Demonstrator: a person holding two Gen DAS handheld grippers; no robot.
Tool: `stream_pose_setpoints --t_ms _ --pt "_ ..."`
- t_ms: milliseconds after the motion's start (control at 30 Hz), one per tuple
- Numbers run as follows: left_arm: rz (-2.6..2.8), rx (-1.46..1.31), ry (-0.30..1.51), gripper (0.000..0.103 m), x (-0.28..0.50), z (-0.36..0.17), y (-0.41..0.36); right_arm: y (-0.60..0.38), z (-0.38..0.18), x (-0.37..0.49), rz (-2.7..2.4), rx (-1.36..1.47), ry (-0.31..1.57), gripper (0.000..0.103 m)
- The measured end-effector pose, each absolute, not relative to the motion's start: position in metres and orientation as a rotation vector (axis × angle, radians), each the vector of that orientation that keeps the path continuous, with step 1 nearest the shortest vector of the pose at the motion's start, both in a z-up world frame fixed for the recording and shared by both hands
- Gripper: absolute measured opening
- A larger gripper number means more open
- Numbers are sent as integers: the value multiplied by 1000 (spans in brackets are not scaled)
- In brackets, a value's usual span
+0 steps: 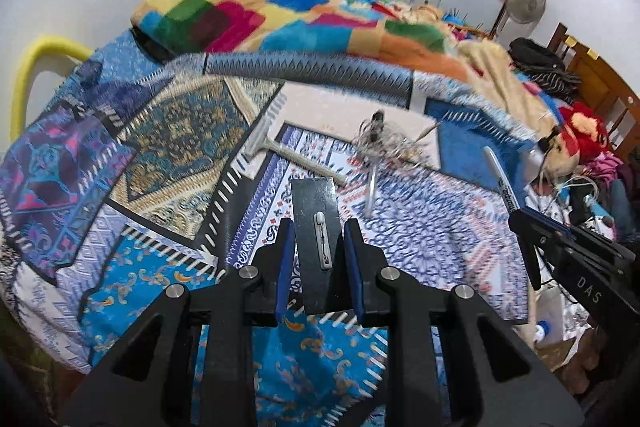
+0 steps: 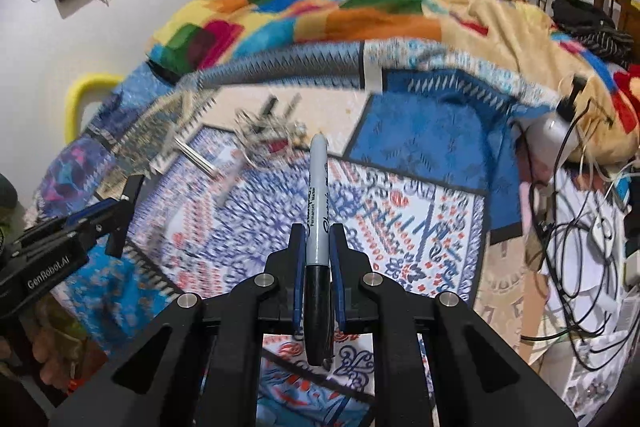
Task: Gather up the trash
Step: 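Carry the Sharpie and black clip over the white floor bin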
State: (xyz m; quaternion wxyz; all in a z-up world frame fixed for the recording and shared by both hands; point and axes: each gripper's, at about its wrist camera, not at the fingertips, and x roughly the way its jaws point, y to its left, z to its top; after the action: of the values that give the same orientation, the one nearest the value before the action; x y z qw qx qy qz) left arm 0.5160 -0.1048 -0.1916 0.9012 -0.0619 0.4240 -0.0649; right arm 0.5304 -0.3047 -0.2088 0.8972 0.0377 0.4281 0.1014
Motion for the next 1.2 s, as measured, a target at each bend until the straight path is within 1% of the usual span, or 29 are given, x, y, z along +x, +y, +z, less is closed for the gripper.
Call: stream_pose_setpoints --t_ms 367,633,867,1200 --pt "-120 -107 749 24 453 -113 -88 -275 -119 472 282 54 728 11" --pt "-90 -127 646 24 386 -59 -60 -246 -72 422 348 34 641 11" --pt "-40 -140 603 24 329 -36 -28 -210 -48 378 426 6 601 11" --pt "62 -171 588 24 254 -33 35 -155 -38 320 541 -26 585 11"
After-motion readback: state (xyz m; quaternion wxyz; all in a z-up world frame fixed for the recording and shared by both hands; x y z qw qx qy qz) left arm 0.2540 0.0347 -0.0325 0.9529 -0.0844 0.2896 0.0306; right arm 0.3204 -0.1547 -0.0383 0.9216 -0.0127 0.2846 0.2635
